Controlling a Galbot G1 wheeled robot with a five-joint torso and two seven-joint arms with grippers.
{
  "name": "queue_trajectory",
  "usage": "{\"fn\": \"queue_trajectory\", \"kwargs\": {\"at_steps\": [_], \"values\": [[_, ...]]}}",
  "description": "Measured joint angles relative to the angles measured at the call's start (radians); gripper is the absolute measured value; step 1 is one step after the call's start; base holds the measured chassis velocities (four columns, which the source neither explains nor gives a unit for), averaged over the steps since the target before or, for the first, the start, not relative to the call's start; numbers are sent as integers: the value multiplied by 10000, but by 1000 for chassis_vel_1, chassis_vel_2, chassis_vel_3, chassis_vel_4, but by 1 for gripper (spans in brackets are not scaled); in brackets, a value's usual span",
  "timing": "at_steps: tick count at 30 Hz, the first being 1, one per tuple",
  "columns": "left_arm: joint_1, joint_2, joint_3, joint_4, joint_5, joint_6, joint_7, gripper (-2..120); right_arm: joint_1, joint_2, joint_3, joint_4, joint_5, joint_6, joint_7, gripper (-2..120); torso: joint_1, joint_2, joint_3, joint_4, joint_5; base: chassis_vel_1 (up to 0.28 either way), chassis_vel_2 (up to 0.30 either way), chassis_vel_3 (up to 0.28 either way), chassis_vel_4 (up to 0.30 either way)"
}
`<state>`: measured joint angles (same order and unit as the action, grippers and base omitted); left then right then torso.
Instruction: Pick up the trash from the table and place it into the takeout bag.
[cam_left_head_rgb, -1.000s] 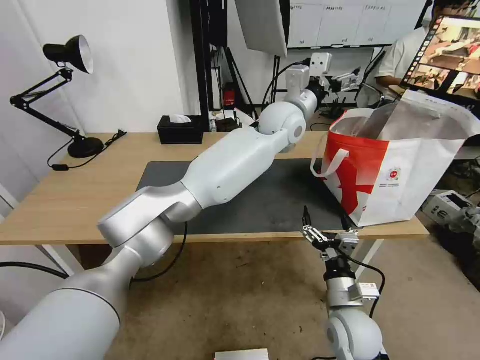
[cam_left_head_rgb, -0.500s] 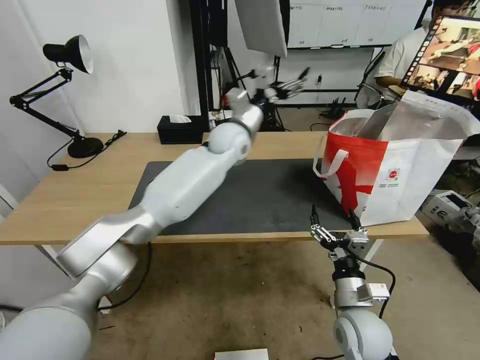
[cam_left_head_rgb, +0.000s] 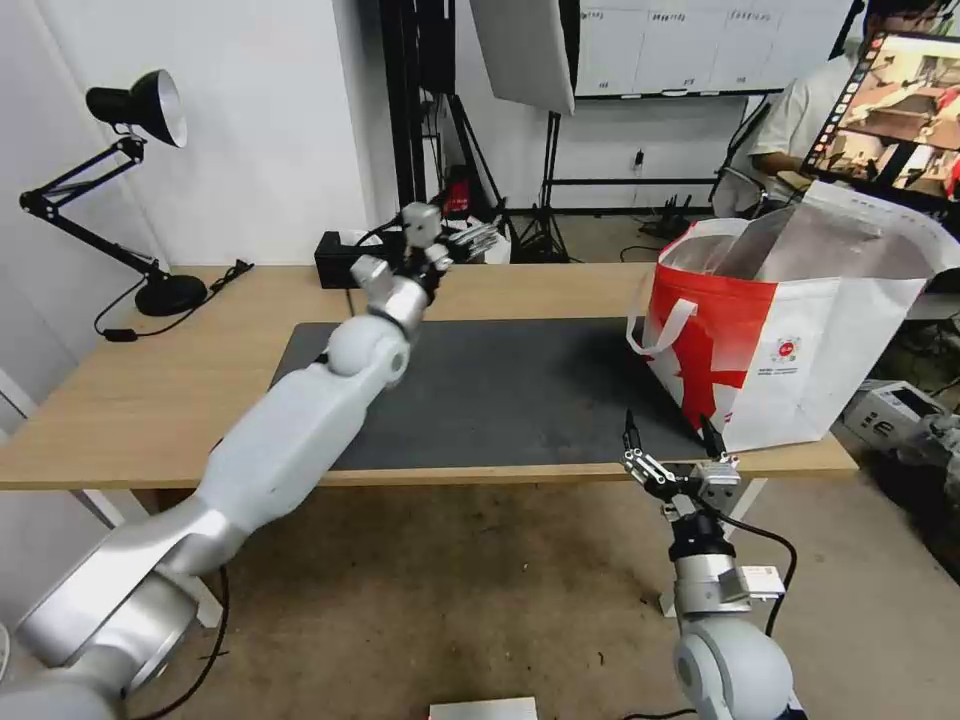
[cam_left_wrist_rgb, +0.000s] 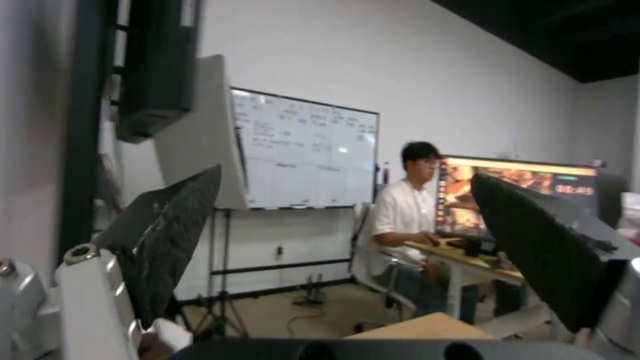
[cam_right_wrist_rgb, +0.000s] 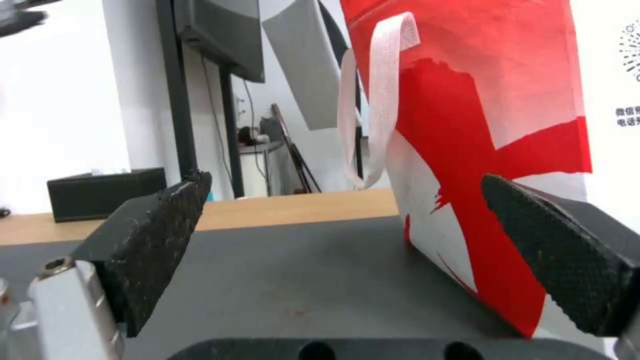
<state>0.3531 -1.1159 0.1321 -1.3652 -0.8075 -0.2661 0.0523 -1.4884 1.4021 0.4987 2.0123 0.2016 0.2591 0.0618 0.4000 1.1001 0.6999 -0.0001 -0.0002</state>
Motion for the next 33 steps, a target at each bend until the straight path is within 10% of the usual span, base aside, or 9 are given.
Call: {"fn": "queue_trajectory", "kwargs": {"at_steps": [15,33], "values": [[4290,1197,-2829,-2513,1341,178,-1067,100,201,-644,198,-241,68,53,-17,100,-1,0,0,5,4,0,0,0,0],[7131,886,-4638,-3926,2324,255,-1674,100,-248,-576,763,4,64,361,-243,100,-1,0,0,1,2,0,0,0,0]]}}
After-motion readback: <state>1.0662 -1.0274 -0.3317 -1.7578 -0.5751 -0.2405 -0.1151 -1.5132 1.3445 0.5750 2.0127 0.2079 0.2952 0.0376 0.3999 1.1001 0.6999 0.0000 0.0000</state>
